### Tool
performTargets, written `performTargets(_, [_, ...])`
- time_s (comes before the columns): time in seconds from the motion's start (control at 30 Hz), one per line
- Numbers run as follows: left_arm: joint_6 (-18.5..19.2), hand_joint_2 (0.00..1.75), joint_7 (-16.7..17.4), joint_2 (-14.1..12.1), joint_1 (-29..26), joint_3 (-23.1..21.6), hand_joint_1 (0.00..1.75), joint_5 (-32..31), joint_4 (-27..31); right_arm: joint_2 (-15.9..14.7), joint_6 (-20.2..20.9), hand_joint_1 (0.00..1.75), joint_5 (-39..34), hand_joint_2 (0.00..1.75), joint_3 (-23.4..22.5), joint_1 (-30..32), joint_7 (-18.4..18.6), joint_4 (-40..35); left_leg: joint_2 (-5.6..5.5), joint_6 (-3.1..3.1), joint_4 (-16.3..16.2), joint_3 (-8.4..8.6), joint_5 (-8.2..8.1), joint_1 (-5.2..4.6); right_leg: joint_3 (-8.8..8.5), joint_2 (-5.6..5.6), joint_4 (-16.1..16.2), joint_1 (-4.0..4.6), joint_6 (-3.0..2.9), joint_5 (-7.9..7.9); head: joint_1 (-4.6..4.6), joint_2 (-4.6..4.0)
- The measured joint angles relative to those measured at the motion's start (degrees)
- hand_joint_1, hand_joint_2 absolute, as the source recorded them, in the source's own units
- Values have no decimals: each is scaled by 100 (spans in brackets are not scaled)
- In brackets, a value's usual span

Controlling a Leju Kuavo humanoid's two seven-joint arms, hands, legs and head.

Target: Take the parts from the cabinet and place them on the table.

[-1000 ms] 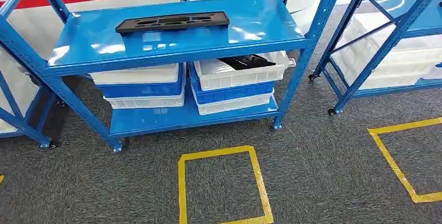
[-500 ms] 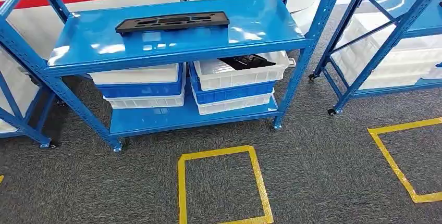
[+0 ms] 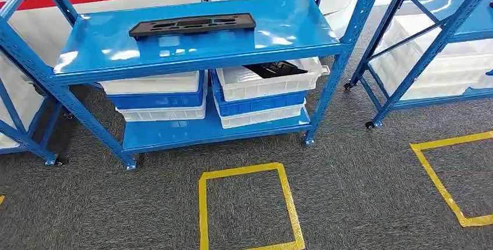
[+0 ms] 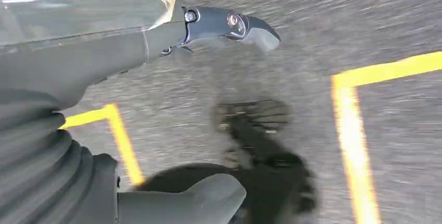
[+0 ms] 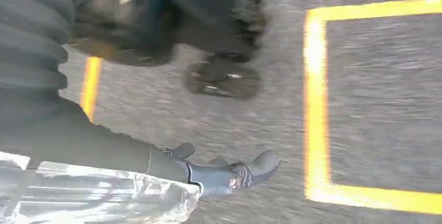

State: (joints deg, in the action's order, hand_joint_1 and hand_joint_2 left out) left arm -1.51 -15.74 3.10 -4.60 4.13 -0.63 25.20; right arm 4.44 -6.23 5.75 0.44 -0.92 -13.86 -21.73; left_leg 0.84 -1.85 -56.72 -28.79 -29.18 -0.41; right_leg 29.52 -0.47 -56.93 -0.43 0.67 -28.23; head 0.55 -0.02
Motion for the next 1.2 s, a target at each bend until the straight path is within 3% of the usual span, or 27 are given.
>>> performTargets(0.27, [-74,175,-1122,206,211,354,0,-66,251,338,-446,0,383,175,116,-587,-979,-11,0,-1,-1,1,1,0,1,0,-2,0,2,1,-2,0])
performTargets(0.53, [206,175,-2078,380,350,669,0,-66,437,614,-1093,0,892,175,409,-1058,-1910,-74,0,-1,-2,0,2,0,3,1,-3,0,2,1,0,0])
performTargets(0.57, [240,0,-2180,391,362,684,0,-66,441,642,-1194,0,976,175,437,-1102,-2012,-79,0,-1,-2,0,2,0,3,2,-3,0,2,1,0,0])
performTargets(0.77, [383,0,-2423,446,434,809,0,-72,437,736,-1861,0,1393,175,658,-1258,-2352,-179,0,-1,-2,-7,2,0,6,2,-4,0,2,1,-2,0])
performTargets(0.9, [65,0,-2426,481,565,841,0,-320,192,800,-2695,0,1944,175,940,-1416,-2395,-427,1,-1,-2,-10,3,-1,8,2,-5,-2,2,2,0,0])
performTargets(1.0, [-335,0,-2371,492,742,839,0,-492,-278,841,-3177,0,2579,175,1258,-1617,-2110,-914,2,0,-3,-9,9,0,6,3,-7,-7,2,3,-4,0])
performTargets(1.2, [-271,0,-1845,511,819,857,0,-592,-878,848,-3320,0,3976,175,1732,-1891,-1386,-2614,2,2,-5,-11,11,0,10,6,-8,-8,2,3,-2,0])
